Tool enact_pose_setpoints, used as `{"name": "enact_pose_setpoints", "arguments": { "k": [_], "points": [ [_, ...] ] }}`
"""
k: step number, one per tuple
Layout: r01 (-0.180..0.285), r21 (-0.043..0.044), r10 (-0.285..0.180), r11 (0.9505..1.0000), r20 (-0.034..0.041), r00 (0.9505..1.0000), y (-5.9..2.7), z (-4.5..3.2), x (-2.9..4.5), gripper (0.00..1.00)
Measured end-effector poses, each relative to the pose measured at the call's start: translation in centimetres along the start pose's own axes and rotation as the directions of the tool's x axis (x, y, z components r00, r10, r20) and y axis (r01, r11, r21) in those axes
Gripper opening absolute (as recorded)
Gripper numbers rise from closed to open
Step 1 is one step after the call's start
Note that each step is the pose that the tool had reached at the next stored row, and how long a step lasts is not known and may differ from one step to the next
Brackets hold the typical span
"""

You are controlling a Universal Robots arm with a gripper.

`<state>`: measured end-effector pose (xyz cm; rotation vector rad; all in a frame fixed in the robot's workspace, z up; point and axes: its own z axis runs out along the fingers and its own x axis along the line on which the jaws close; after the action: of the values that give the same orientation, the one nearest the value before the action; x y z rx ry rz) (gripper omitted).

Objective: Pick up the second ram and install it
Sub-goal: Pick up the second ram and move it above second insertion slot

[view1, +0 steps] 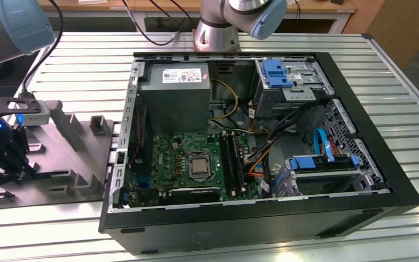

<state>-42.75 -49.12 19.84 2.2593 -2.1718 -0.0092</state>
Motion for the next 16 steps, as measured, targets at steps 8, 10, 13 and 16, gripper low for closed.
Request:
{"name": "enact_pose_setpoints", "arguments": {
  "k": [8, 10, 13, 16],
  "points": [
    [-0.020, -0.0001, 0.020, 0.9998, 0.0001, 0.9998, 0.00, 0.06, 0.00, 0.12],
    [-0.045, -0.0003, 0.045, 0.9990, 0.0002, 0.9990, 0.00, 0.07, 0.00, 0.12],
    [-0.047, 0.0000, 0.047, 0.9989, 0.0005, 0.9989, 0.00, 0.10, 0.00, 0.12],
    [-0.047, 0.0002, 0.047, 0.9989, 0.0007, 0.9989, 0.00, 0.08, 0.00, 0.12]
  ]
}}
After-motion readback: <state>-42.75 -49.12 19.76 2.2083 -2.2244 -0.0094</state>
